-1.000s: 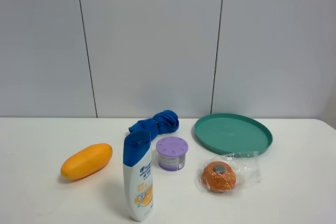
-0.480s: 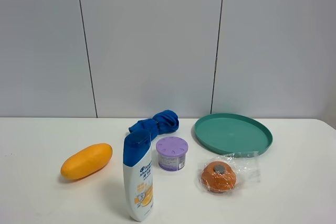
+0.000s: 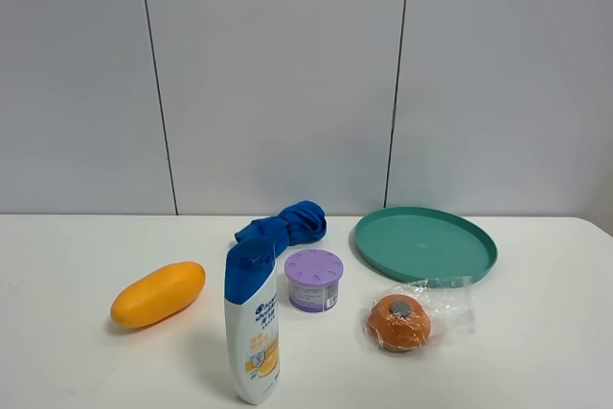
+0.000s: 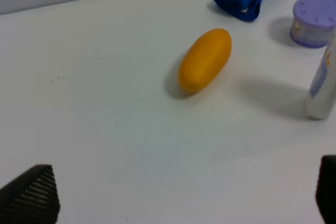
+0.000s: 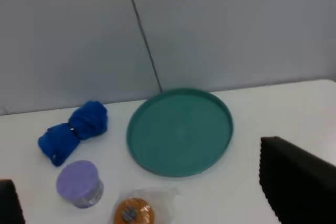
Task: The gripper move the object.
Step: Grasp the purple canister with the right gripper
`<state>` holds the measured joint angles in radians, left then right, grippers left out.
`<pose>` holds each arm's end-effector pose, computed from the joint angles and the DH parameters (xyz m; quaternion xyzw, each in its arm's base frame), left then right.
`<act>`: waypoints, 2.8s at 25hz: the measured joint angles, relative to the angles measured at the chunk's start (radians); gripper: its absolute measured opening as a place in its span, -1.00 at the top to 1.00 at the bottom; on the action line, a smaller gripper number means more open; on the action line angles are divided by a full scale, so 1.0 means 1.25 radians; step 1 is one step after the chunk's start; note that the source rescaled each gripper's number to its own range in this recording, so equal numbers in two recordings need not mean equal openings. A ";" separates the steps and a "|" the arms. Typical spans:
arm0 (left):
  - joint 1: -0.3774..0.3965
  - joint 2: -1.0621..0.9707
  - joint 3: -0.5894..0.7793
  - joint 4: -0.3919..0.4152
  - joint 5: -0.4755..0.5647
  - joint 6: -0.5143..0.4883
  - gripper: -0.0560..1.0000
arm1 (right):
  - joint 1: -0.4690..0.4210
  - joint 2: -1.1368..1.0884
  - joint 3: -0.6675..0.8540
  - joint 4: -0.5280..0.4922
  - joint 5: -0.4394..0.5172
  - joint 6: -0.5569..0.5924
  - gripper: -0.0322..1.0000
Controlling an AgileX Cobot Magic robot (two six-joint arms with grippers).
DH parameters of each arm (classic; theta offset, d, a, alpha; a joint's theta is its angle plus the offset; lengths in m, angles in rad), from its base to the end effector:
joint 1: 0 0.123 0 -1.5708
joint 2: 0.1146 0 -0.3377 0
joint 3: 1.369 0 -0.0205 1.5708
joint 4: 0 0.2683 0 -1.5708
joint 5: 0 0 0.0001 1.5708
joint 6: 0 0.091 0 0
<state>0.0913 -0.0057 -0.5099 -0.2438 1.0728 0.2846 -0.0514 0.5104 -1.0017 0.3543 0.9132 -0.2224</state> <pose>-0.0446 -0.0235 0.2893 0.0880 0.8414 -0.0223 0.5327 0.0243 0.0238 0.4582 -0.0616 0.7999 0.0966 0.5891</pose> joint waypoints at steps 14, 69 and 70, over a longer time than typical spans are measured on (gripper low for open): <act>0.000 0.000 0.000 0.000 0.000 0.000 -1.00 | 0.300 0.548 -0.328 -0.032 -0.007 -0.112 -0.89; 0.000 -0.001 0.000 0.000 0.000 0.000 -1.00 | 0.514 1.450 -0.592 -0.313 -0.150 0.271 -1.00; 0.000 -0.001 0.000 0.000 0.000 0.000 -1.00 | 0.514 1.450 -0.592 -0.313 -0.150 0.271 -0.99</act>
<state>0.0913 -0.0066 -0.5099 -0.2438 1.0728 0.2846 0.5913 2.3228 -1.7416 -0.0368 0.7252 0.1165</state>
